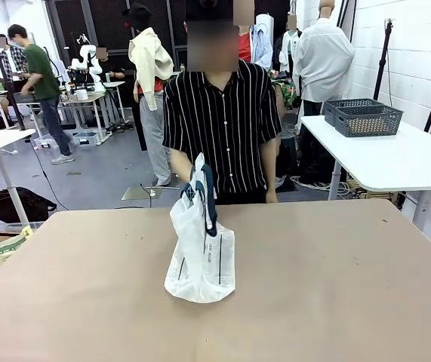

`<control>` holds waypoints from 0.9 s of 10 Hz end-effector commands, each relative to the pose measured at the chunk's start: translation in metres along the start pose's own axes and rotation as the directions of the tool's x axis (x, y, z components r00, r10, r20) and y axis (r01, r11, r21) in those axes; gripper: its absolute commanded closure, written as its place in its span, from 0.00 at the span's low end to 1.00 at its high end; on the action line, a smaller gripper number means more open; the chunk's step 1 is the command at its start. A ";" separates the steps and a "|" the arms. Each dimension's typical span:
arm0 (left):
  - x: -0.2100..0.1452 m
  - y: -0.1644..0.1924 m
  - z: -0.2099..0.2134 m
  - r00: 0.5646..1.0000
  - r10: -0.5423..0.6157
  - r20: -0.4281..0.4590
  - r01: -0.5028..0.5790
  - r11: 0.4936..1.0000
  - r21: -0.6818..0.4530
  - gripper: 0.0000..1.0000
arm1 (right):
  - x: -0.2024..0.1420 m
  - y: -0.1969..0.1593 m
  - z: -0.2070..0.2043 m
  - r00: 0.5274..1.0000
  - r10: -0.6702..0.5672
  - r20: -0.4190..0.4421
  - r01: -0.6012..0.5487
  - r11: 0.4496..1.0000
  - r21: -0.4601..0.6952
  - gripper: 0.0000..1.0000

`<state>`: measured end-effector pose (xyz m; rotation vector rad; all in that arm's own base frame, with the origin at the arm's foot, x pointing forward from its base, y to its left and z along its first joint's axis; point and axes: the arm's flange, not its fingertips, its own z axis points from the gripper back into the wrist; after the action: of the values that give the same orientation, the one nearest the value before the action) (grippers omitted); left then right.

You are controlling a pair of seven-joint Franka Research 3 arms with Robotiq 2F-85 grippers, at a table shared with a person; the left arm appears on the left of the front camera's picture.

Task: Transfer purchased items from the store into the shopping bag.
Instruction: Open the Reusable shopping bag in the center of the table.

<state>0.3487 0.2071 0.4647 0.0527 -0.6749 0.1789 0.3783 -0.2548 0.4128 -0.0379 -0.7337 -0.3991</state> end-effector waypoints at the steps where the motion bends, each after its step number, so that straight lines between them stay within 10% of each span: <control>1: -0.001 0.000 0.002 1.000 -0.004 -0.009 0.004 1.000 0.010 0.00 | -0.001 0.002 0.004 1.000 0.007 0.000 -0.007 1.000 -0.007 0.00; 5: 0.000 0.000 0.000 1.000 0.000 0.000 0.000 1.000 0.000 0.00 | -0.001 0.002 0.004 1.000 0.007 0.000 -0.007 1.000 -0.007 0.00; 9: 0.099 -0.128 0.005 0.944 -0.301 0.135 0.317 0.940 -0.128 0.00 | 0.030 0.096 0.058 0.990 0.132 0.048 -0.138 0.972 0.188 0.00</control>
<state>0.4162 0.0985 0.5223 0.0475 -0.7644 -0.1206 0.3966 -0.1977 0.4573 0.0218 -0.7954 -0.2626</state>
